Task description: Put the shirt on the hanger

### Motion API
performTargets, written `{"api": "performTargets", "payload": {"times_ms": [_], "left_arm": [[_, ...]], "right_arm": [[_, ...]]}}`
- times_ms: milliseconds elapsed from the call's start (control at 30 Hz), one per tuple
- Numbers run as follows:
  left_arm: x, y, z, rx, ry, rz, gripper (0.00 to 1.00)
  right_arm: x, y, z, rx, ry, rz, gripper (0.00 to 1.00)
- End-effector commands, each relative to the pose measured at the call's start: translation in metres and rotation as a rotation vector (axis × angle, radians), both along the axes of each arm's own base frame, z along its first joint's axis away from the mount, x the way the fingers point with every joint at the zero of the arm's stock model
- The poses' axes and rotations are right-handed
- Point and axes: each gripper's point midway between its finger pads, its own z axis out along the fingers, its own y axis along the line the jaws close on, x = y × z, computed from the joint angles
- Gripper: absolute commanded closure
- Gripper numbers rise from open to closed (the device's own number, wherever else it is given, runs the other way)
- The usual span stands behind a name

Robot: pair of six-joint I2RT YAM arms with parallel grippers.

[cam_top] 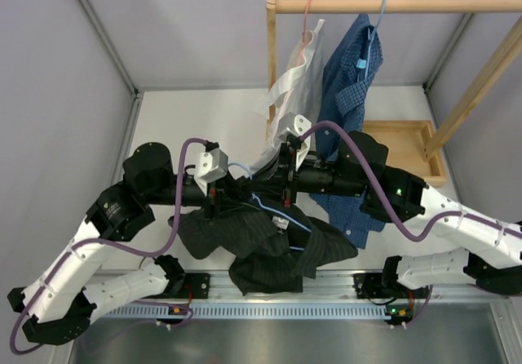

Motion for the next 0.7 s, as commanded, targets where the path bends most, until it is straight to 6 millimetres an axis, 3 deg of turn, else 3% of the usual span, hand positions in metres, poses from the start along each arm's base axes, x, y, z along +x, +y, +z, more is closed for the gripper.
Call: {"api": "performTargets", "payload": {"times_ms": [0, 33, 67, 100, 167, 200, 267, 300, 367, 400, 467, 500, 567, 600, 667], "left_arm": [[-0.009, 0.008, 0.037, -0.104, -0.109, -0.008, 0.71], [-0.006, 0.011, 0.042, -0.113, -0.114, 0.023, 0.57], [-0.002, 0.012, 0.044, -0.118, -0.121, 0.055, 0.38], [0.004, 0.016, 0.049, -0.129, -0.138, 0.107, 0.02], [0.006, 0.029, 0.067, -0.172, -0.176, 0.181, 0.02], [0.020, 0.038, 0.073, -0.185, -0.188, 0.290, 0.02], [0.029, 0.062, 0.091, -0.244, -0.202, 0.434, 0.02], [0.048, 0.079, 0.094, -0.259, -0.198, 0.587, 0.02], [0.056, 0.106, 0.098, -0.308, -0.181, 0.738, 0.02], [0.075, 0.121, 0.086, -0.299, -0.160, 0.876, 0.02], [0.083, 0.140, 0.073, -0.336, -0.102, 0.995, 0.02], [0.096, 0.144, 0.050, -0.302, -0.074, 1.071, 0.02], [0.099, 0.140, 0.030, -0.285, -0.031, 1.080, 0.02], [0.108, 0.119, -0.004, -0.242, 0.023, 1.050, 0.02], [0.109, 0.113, -0.009, -0.247, 0.035, 1.033, 0.02]], "right_arm": [[0.017, -0.001, 0.017, 0.080, -0.025, -0.077, 1.00], [0.018, -0.008, 0.024, 0.105, -0.033, -0.095, 1.00], [0.022, -0.009, 0.017, 0.105, -0.029, -0.121, 1.00], [0.033, -0.016, 0.020, 0.124, -0.028, -0.192, 1.00], [0.042, -0.030, 0.024, 0.158, -0.035, -0.265, 1.00], [0.048, -0.037, 0.025, 0.167, -0.039, -0.312, 1.00], [0.047, -0.049, 0.029, 0.196, -0.049, -0.330, 1.00], [0.045, -0.054, 0.032, 0.213, -0.053, -0.331, 1.00], [0.039, -0.067, 0.041, 0.250, -0.062, -0.326, 1.00], [0.034, -0.069, 0.043, 0.256, -0.072, -0.304, 1.00], [0.026, -0.081, 0.052, 0.283, -0.087, -0.286, 1.00], [0.024, -0.085, 0.055, 0.292, -0.090, -0.286, 1.00], [0.014, -0.097, 0.061, 0.305, -0.108, -0.259, 1.00], [0.008, -0.111, 0.067, 0.308, -0.127, -0.260, 1.00], [0.004, -0.118, 0.070, 0.309, -0.136, -0.256, 1.00]]}}
